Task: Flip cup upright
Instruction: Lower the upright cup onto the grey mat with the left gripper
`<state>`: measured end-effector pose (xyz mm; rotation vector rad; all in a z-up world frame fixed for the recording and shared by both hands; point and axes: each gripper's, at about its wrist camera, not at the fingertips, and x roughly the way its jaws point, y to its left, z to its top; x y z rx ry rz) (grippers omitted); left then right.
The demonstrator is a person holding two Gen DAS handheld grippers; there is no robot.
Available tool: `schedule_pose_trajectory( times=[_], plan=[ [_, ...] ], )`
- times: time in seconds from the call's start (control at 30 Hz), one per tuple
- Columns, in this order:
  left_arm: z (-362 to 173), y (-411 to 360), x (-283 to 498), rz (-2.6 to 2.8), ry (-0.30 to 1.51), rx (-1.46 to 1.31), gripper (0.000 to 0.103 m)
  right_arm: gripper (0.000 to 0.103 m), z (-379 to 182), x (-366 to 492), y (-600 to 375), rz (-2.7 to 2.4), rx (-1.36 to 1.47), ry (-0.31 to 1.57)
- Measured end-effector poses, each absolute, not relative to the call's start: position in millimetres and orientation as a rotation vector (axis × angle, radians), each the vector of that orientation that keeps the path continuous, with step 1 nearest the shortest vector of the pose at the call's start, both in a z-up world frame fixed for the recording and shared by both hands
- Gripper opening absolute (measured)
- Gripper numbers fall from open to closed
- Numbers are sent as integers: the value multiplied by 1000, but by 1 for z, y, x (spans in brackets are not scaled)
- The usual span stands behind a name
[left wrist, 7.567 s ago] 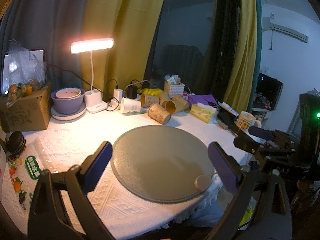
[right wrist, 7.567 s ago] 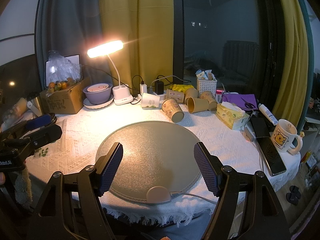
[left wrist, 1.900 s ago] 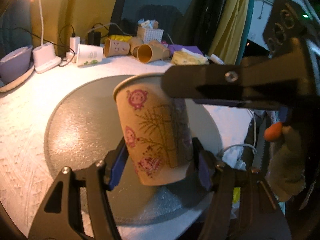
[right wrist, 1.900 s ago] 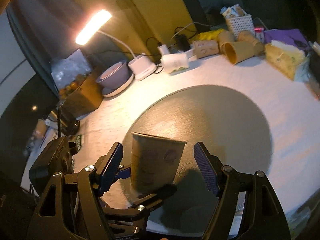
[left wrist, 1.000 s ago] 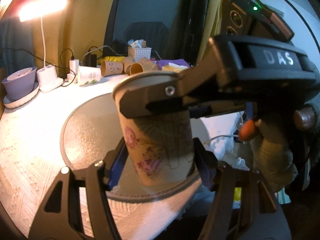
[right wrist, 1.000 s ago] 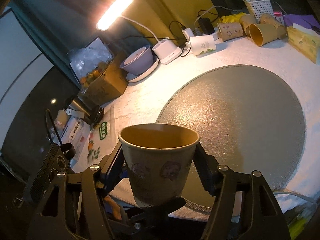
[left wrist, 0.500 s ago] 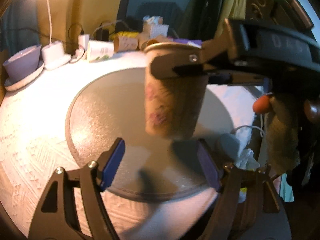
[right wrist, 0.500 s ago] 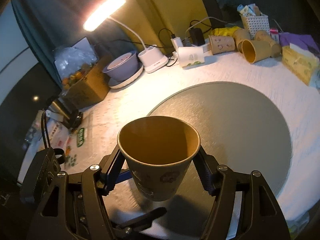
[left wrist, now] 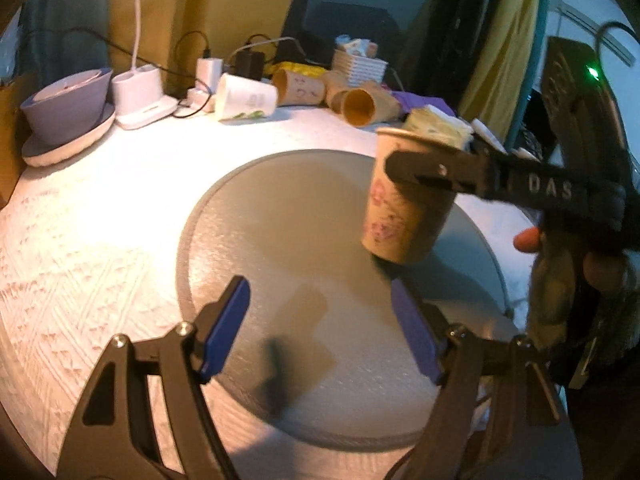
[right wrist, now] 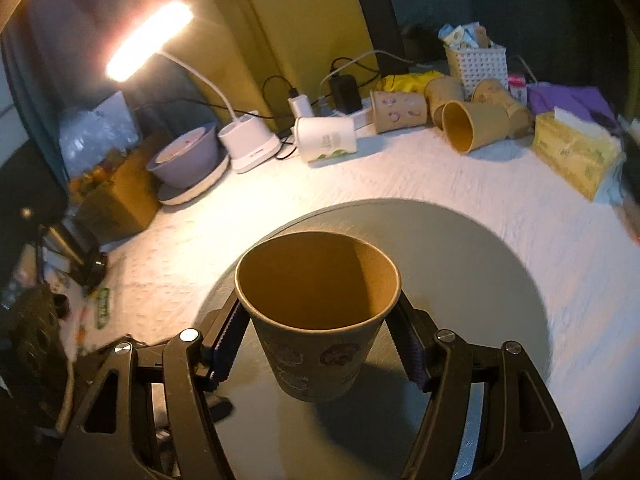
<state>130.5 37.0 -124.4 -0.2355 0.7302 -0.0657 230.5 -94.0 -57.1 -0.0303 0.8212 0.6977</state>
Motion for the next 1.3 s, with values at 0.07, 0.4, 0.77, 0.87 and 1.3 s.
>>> schedule_pose_trajectory(
  times=[0.07,0.4,0.77,0.87,1.3],
  plan=[
    [-130,41,136,-52,753,-243,74,70,-60,232,-90,687,-58,805],
    [-139,50,140,-39,787,-298,74,70,-71,236,-71,683,-124,729],
    [-137,48,139,-31,783,-290,74,70,-71,223,-74,679,-142,717],
    [-136,47,139,-27,778,-279,74,70,-70,218,-76,672,-150,703],
    [-132,41,135,-18,771,-257,74,70,-69,214,-84,643,-172,683]
  ],
)
